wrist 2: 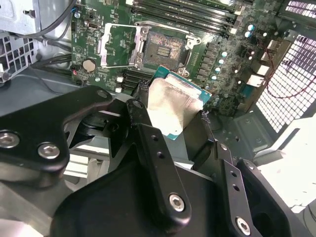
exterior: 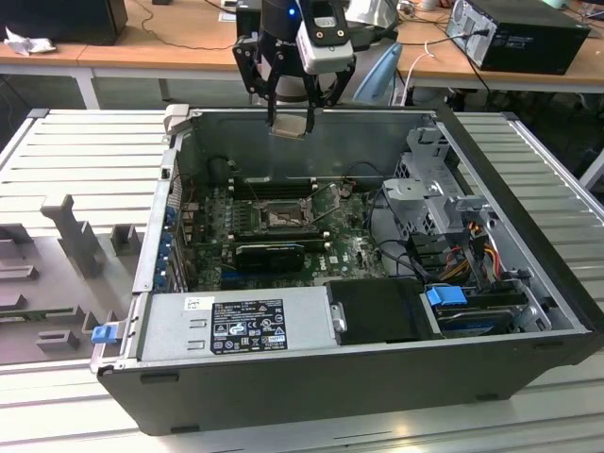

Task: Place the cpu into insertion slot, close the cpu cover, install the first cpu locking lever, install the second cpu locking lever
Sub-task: 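Place the cpu into insertion slot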

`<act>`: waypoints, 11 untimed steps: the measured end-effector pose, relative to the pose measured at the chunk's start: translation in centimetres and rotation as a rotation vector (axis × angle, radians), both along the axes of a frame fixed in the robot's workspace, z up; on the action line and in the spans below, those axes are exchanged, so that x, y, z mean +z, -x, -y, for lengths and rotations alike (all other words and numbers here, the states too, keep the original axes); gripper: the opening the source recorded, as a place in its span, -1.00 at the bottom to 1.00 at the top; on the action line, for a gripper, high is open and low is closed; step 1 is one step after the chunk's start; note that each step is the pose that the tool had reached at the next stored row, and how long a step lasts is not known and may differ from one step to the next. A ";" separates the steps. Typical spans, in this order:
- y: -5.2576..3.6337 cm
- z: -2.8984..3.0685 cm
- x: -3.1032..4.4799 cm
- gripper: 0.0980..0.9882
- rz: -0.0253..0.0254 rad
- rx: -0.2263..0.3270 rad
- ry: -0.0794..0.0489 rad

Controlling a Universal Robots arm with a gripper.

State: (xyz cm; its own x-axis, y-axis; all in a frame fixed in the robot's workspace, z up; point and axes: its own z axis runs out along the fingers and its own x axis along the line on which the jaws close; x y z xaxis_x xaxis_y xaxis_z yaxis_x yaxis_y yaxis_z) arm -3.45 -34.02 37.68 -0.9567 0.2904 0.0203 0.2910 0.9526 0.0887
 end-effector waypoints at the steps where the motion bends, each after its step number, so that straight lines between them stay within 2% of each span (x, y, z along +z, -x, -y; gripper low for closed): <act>1: 0.00 0.00 0.00 -0.03 0.0000 -0.004 0.000; 11: 0.00 0.00 0.00 -0.03 0.0000 -0.042 0.000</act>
